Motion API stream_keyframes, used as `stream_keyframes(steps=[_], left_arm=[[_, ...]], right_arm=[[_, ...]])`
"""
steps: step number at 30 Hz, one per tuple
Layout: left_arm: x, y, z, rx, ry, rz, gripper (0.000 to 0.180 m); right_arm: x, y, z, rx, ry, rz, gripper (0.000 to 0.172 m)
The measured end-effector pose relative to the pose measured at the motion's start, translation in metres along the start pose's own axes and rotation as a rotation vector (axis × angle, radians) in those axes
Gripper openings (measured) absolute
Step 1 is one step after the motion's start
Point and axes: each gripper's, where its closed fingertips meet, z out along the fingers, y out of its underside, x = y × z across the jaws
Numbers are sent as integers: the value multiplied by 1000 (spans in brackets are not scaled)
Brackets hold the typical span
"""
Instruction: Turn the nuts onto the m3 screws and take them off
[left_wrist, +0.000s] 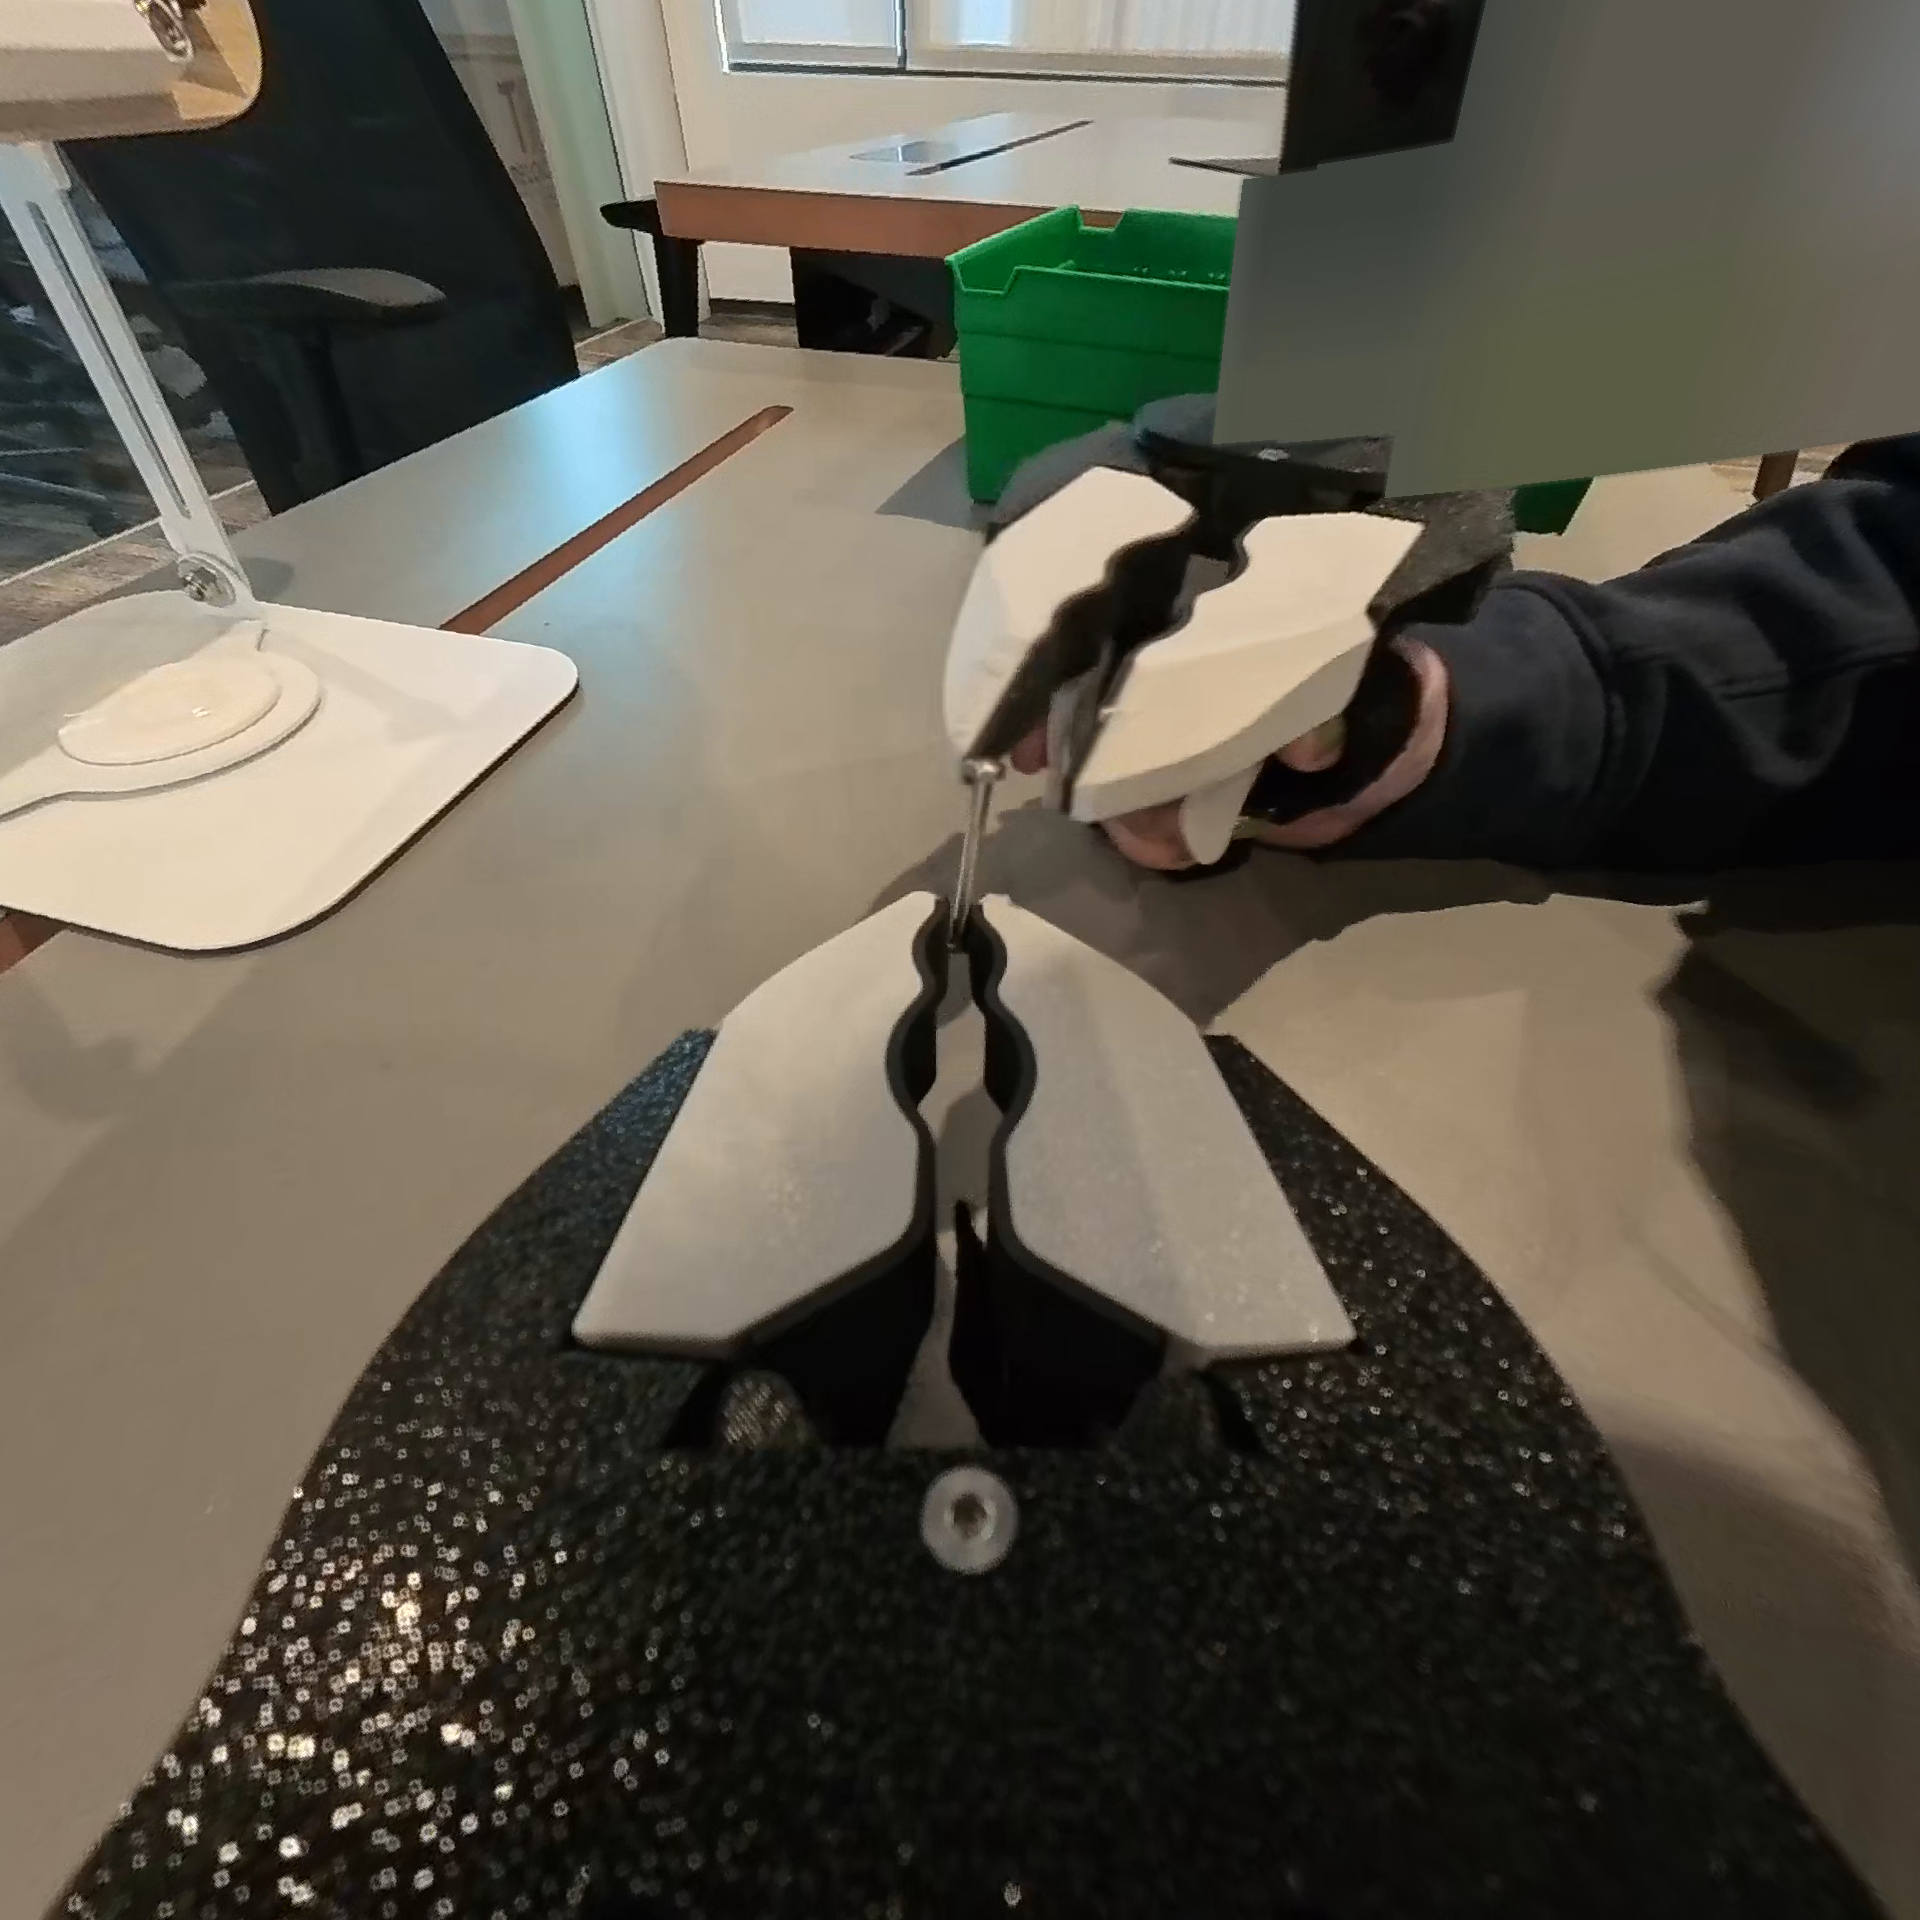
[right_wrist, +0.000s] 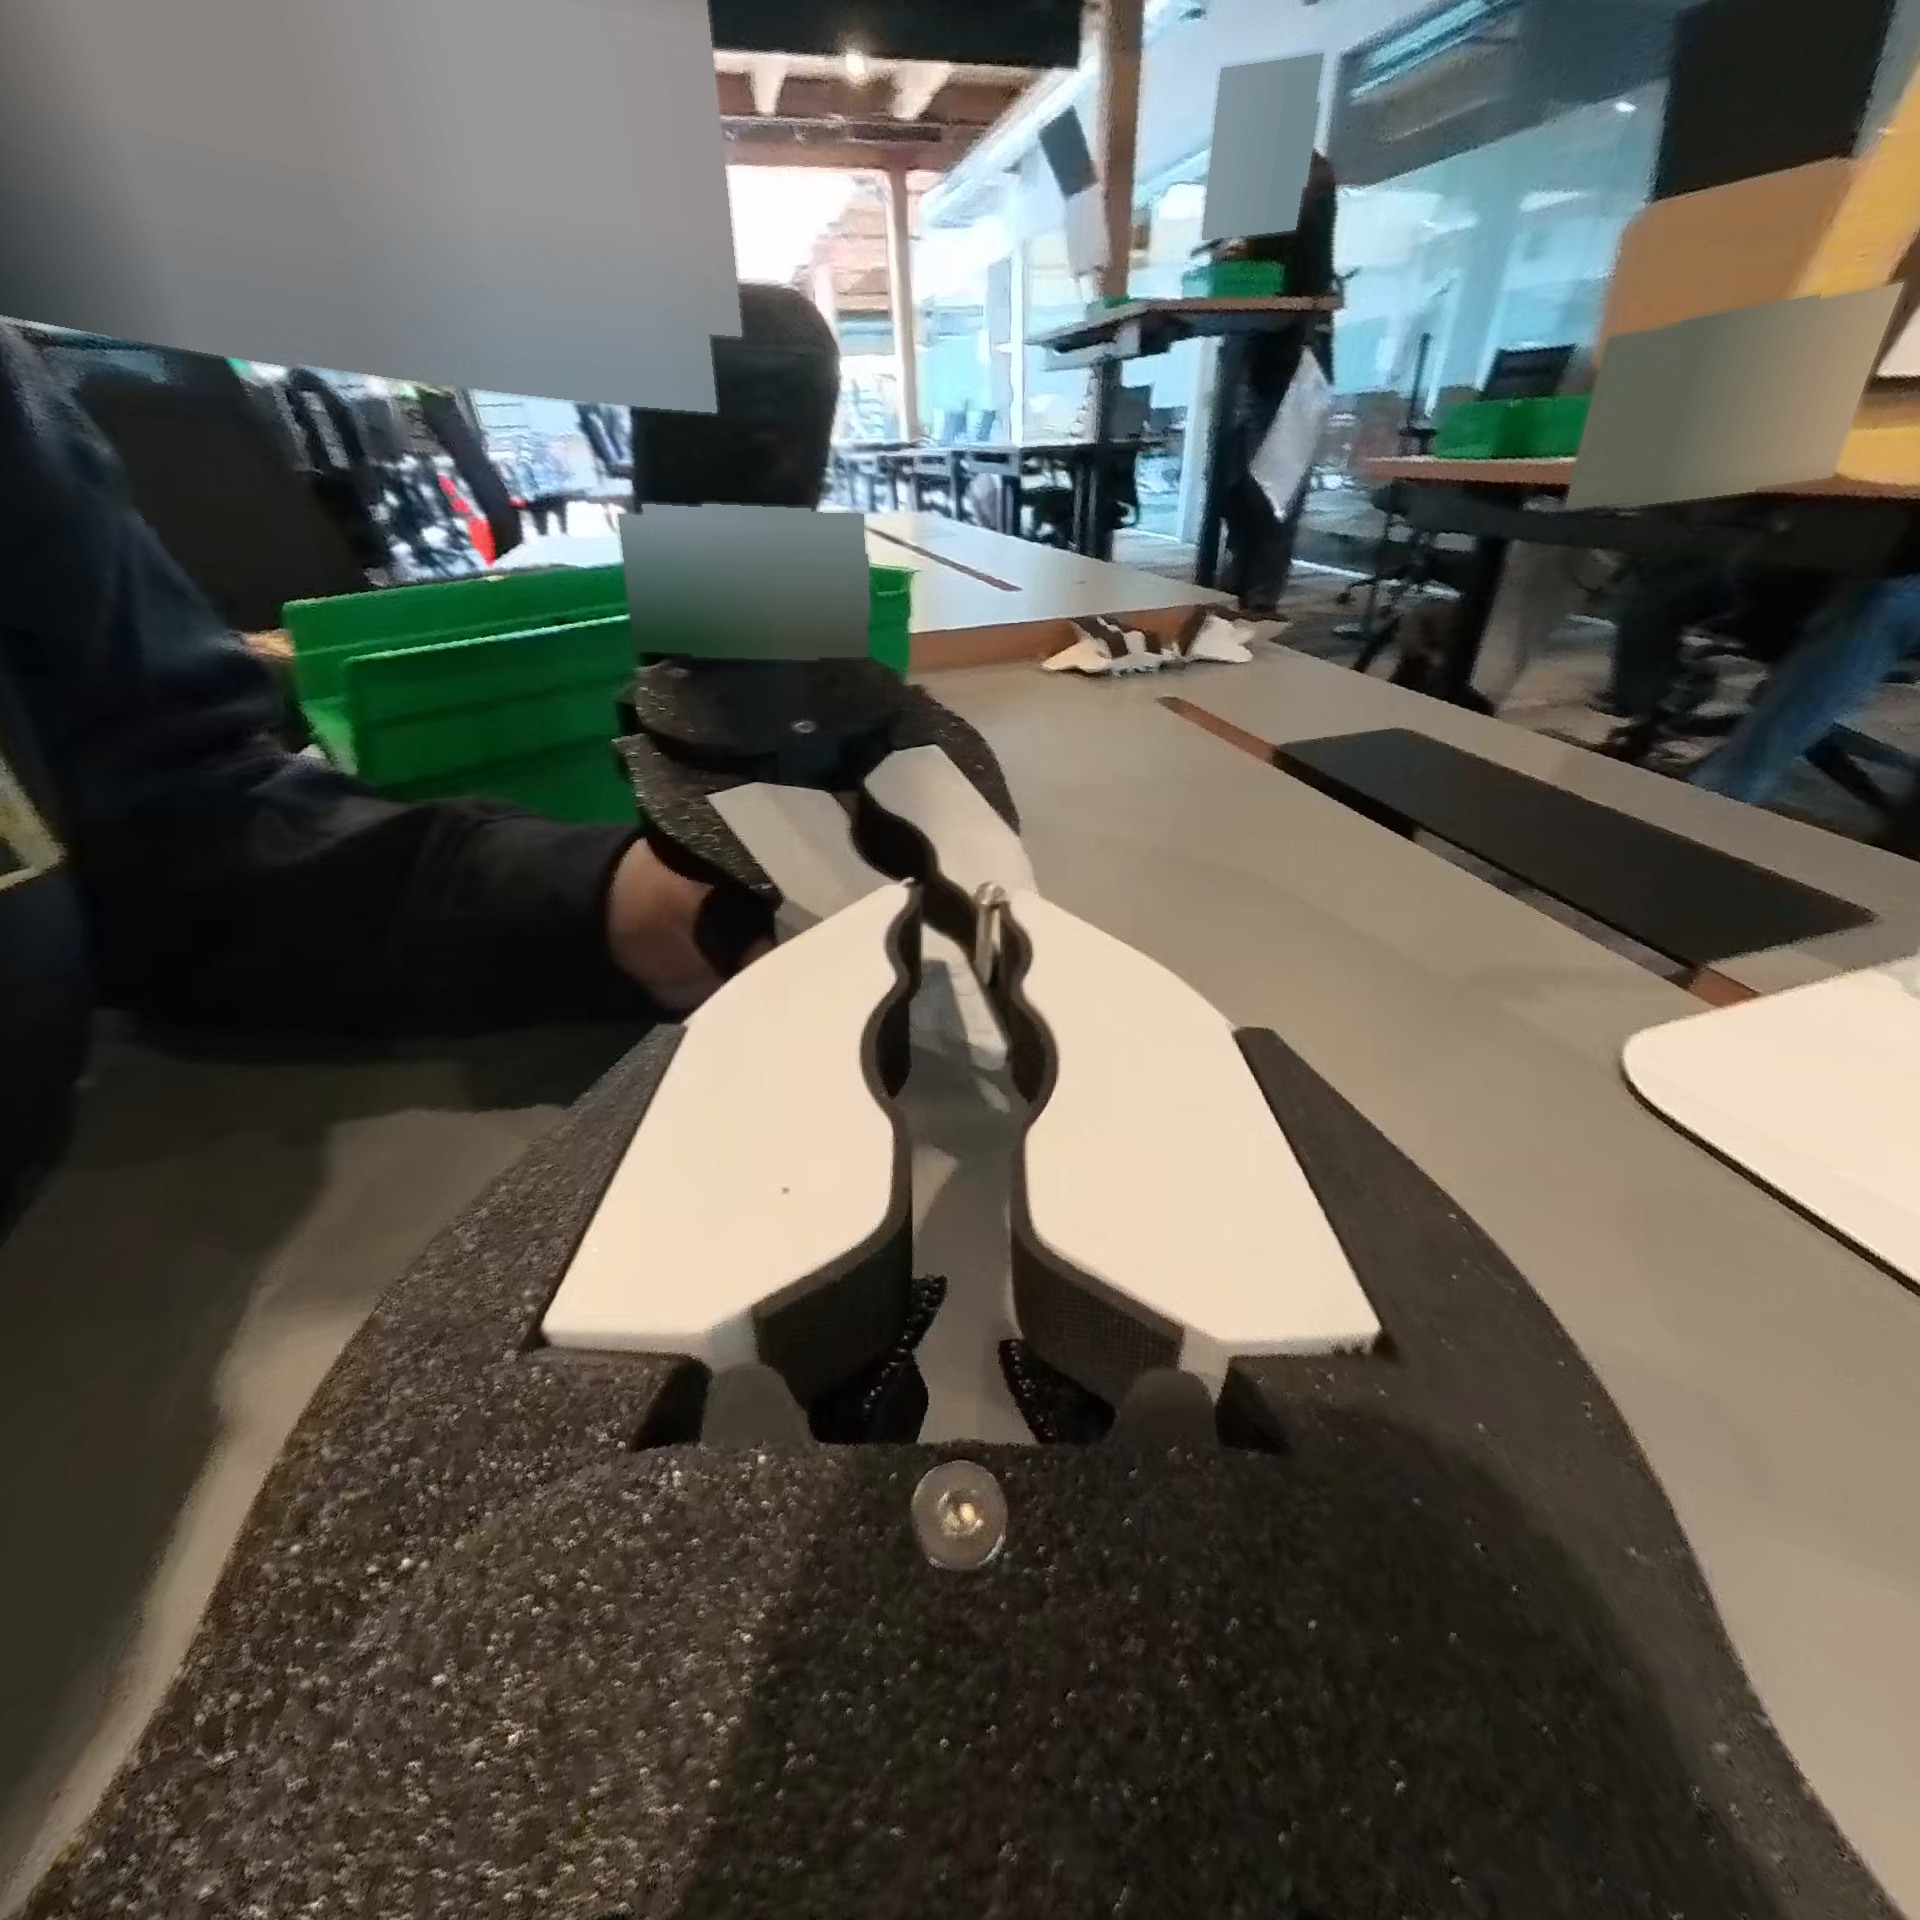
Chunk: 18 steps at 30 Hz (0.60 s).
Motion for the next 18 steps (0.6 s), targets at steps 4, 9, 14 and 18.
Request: stream_keyframes(steps=[4,9,14,18], left_arm=[[-3,1,1,-8,-12,-21,3],[-3,2,2,-21,-11,-23,3],[-4,2,1,-18,-9,-36,3],[-4,2,2,-20,-7,-38,3]], right_arm=[[3,-4,-5,34,17,11,13],[10,2,0,-12,56,42,20],[-2,-1,-3,5,-2,4,9],[8,3,0,-25,69,18,18]])
